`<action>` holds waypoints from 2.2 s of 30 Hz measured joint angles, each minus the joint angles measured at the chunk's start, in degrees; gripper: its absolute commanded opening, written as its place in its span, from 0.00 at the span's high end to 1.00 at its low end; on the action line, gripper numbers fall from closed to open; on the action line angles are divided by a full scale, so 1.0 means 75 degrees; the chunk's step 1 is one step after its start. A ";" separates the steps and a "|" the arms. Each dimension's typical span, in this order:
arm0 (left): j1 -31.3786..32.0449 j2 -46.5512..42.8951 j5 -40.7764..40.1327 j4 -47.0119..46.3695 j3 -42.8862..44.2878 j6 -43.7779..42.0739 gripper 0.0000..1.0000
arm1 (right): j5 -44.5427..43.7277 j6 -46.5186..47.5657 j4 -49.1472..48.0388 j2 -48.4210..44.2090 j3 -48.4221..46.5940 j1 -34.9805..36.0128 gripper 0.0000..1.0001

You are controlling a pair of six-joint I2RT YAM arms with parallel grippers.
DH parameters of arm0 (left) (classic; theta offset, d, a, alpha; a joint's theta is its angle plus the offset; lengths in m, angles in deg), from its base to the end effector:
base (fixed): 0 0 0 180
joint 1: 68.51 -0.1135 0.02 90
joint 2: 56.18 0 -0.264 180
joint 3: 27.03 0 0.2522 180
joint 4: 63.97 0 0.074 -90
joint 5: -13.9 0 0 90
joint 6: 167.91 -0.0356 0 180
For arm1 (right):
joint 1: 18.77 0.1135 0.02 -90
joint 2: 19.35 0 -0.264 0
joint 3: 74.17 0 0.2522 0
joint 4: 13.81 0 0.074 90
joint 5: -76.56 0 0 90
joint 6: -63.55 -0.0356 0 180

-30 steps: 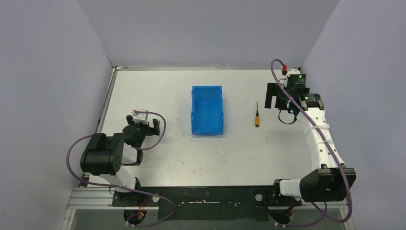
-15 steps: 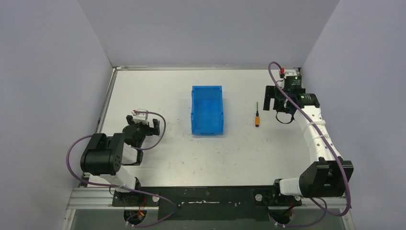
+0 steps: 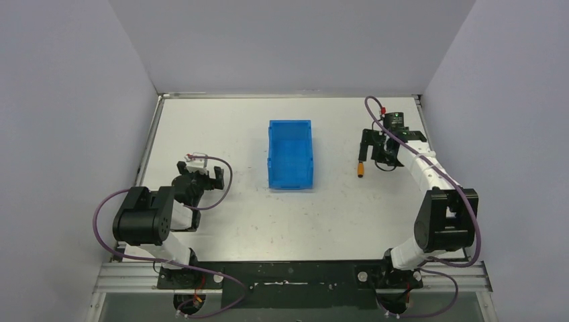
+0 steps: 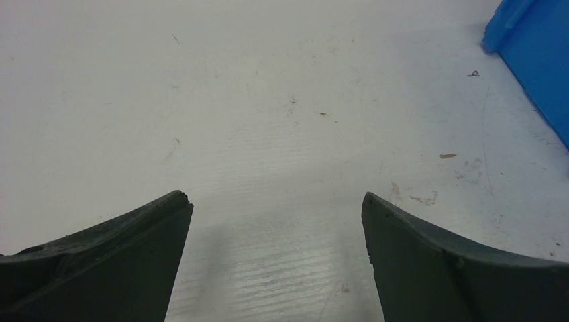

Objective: Put the screwdriver in the bin
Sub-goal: Pick up the screwdriver from the center of the board.

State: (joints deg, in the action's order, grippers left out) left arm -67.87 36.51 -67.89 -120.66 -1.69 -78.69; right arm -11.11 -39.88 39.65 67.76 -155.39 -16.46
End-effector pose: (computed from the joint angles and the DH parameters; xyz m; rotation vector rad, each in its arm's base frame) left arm 0.2368 -0.0077 0.1243 0.1261 1.7520 -0.1241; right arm 0.3131 0.0141 0.2570 0.2387 2.6022 0.1507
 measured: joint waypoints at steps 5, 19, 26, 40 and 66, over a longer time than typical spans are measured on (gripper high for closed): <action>0.0000 0.0000 0.0003 0.0000 0.0000 0.0000 0.03 | -0.0015 -0.0052 -0.0364 0.0425 0.0012 0.0119 0.00; 0.0000 0.0000 0.0000 0.0000 0.0000 -0.0015 0.03 | -0.0166 -0.0058 -0.0991 0.1174 0.0131 0.0300 0.04; 0.0000 0.0000 0.0000 -0.0003 0.0000 -0.0015 0.03 | -0.0353 -0.0085 -0.1227 0.1533 0.0425 0.0323 0.06; 0.0000 0.0000 0.0000 -0.0003 0.0000 -0.0015 0.03 | -0.0592 -0.0143 -0.1428 0.1976 0.0475 0.0405 0.22; 0.0000 0.0000 0.0003 0.0000 0.0000 -0.0015 0.03 | -0.0370 -0.0227 -0.1804 0.2113 0.0560 0.0405 0.72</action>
State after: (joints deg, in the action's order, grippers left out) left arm -67.87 36.51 -67.87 -120.66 -1.69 -78.80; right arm -13.88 -41.59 26.12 83.60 -151.19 -13.43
